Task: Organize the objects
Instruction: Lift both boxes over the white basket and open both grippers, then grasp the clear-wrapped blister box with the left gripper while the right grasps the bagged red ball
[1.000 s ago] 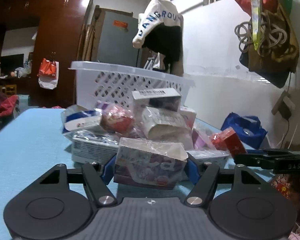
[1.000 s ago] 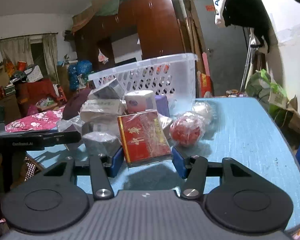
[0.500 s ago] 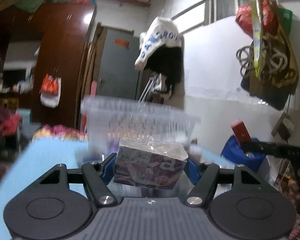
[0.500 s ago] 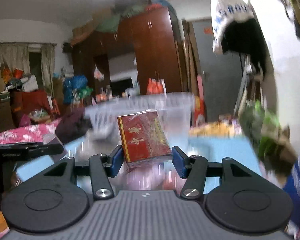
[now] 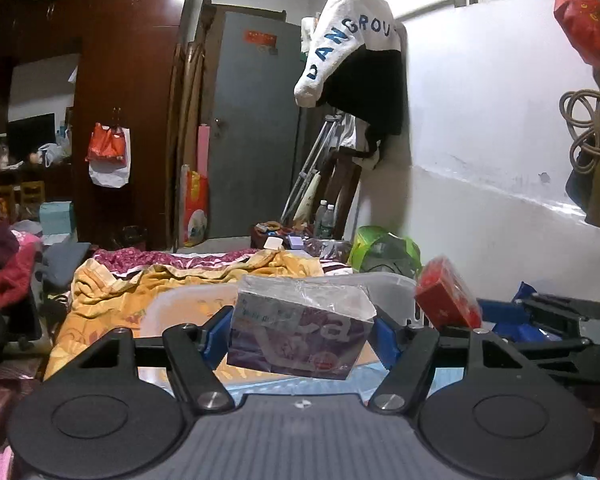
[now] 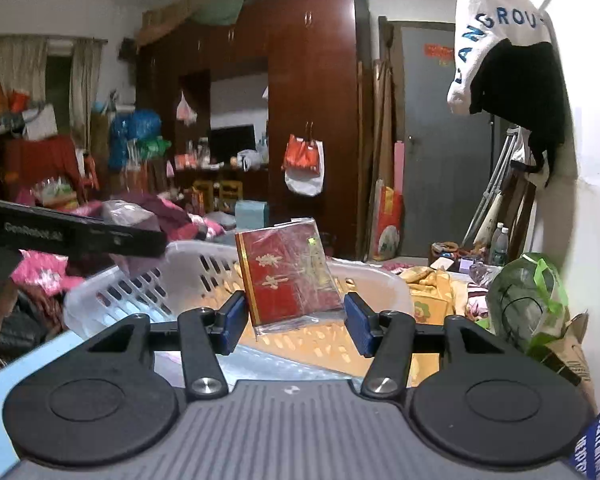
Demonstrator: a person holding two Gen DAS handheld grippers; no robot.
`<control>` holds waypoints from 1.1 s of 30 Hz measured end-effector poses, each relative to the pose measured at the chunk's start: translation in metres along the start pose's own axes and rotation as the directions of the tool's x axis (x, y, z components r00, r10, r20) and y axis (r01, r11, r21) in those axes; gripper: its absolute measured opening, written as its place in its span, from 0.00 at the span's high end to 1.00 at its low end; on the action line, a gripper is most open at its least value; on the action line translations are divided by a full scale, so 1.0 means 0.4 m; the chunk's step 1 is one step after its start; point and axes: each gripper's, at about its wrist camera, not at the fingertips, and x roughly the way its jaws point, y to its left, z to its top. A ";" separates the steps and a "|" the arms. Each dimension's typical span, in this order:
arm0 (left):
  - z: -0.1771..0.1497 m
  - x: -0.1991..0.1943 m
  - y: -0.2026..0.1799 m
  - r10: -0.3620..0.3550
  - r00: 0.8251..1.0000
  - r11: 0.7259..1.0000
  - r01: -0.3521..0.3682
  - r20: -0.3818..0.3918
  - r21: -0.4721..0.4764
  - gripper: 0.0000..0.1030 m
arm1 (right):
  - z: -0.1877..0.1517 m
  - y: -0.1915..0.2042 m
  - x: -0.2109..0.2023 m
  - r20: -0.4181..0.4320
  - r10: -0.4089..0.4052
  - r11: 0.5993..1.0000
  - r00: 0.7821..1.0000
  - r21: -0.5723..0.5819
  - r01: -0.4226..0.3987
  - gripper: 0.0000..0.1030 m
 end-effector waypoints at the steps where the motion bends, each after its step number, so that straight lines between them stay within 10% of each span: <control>1: -0.005 0.001 0.003 0.005 1.000 1.000 -0.005 0.010 0.002 0.23 | -0.004 0.002 -0.003 0.007 -0.006 1.000 1.000 -0.006 0.006 0.43; 4: -0.021 -0.004 0.005 0.046 0.998 0.999 -0.046 0.036 0.002 0.00 | -0.015 0.001 -0.035 0.030 -0.009 1.000 1.000 -0.001 0.009 0.00; 11: -0.085 -0.114 0.022 -0.007 0.996 1.000 0.007 0.091 0.002 0.00 | -0.095 -0.039 -0.188 0.101 -0.024 0.992 0.995 0.127 0.011 0.00; 19: -0.318 -0.295 0.016 0.080 0.985 0.996 -0.084 0.153 0.017 0.00 | -0.314 -0.048 -0.285 -0.083 -0.039 0.981 0.996 0.184 0.054 0.00; 25: -0.379 -0.277 0.017 0.091 0.994 0.996 -0.091 0.066 0.006 0.04 | -0.341 -0.016 -0.237 -0.177 -0.032 0.992 0.984 0.111 0.052 0.25; 33: -0.407 -0.237 -0.007 0.073 0.997 0.994 -0.070 -0.035 0.087 0.05 | -0.376 -0.023 -0.262 -0.158 0.050 0.986 0.986 0.165 -0.024 0.26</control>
